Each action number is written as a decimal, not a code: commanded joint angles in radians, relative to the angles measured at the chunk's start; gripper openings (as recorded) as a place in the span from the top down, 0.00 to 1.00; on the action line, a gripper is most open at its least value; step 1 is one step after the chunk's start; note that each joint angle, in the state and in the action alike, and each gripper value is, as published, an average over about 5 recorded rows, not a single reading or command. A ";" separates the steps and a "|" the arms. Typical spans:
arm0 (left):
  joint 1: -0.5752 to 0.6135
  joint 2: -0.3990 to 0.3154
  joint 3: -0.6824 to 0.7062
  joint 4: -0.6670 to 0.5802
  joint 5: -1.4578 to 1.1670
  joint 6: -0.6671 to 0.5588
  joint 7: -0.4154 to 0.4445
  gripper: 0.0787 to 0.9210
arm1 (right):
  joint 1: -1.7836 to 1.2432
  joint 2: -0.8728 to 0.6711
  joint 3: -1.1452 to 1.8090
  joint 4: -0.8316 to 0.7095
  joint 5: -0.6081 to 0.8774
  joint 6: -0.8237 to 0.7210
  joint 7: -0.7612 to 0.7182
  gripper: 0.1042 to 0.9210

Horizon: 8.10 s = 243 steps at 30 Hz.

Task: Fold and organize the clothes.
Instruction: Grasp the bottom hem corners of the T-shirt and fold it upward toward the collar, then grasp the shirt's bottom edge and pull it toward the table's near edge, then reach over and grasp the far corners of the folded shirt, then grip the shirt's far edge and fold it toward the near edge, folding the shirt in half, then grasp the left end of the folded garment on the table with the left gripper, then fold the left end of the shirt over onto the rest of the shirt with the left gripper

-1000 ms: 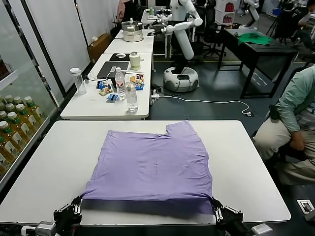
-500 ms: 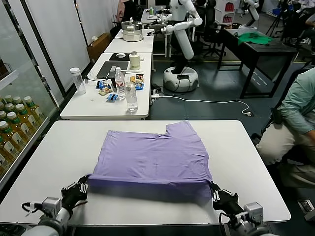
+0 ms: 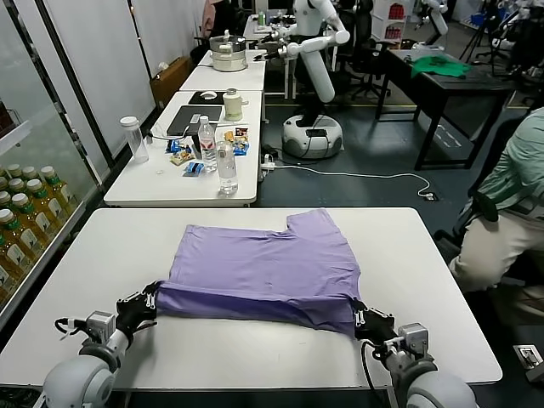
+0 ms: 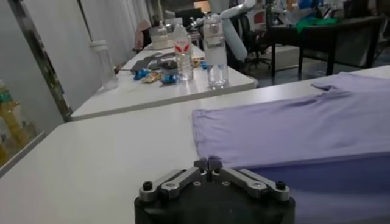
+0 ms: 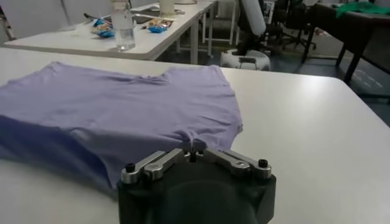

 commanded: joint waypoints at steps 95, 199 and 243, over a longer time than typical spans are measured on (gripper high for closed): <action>-0.532 0.014 0.214 0.461 -0.032 0.056 0.077 0.12 | 0.983 0.554 -0.184 -1.132 -0.223 0.011 -0.046 0.12; 0.028 -0.060 0.060 -0.046 -0.160 0.134 -0.334 0.37 | -0.050 0.125 0.010 0.083 -0.176 -0.046 -0.001 0.26; 0.077 0.070 -0.420 0.012 0.377 0.049 -0.250 0.96 | -0.046 0.133 0.001 0.062 -0.208 -0.045 -0.007 0.12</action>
